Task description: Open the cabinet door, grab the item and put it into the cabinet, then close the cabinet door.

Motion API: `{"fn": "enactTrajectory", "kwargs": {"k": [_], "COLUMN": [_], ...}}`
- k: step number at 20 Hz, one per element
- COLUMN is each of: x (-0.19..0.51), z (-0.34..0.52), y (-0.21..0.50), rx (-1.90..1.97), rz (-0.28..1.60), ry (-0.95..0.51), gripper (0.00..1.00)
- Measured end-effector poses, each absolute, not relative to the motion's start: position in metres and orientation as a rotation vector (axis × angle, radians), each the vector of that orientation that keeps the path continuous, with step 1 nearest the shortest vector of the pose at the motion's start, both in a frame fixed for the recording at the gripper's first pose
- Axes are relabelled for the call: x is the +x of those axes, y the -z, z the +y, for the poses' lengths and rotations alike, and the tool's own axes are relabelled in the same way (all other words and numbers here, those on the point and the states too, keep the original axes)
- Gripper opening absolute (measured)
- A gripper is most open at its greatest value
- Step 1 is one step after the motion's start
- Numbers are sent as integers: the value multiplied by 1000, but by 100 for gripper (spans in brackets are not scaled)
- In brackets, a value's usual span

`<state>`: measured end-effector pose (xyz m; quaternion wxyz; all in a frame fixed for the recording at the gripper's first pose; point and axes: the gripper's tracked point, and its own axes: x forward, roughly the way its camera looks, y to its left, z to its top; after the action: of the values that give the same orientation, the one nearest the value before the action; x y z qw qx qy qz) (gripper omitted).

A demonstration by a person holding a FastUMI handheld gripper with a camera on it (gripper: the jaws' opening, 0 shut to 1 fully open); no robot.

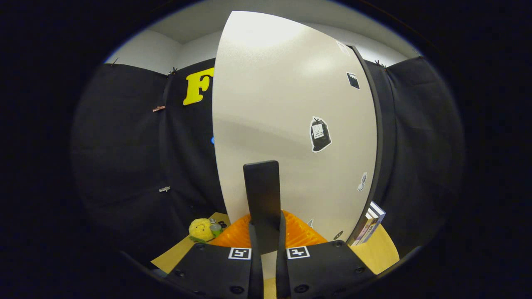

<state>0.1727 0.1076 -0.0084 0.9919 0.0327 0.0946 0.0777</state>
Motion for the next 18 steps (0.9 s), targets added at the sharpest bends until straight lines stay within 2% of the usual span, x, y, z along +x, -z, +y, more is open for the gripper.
{"fn": "enactTrajectory", "kwargs": {"k": [15, 18], "x": [146, 147], "z": [52, 39], "y": [6, 8], "rx": [77, 94], "rz": [211, 212], "ry": [30, 76], "gripper": [14, 11]}}
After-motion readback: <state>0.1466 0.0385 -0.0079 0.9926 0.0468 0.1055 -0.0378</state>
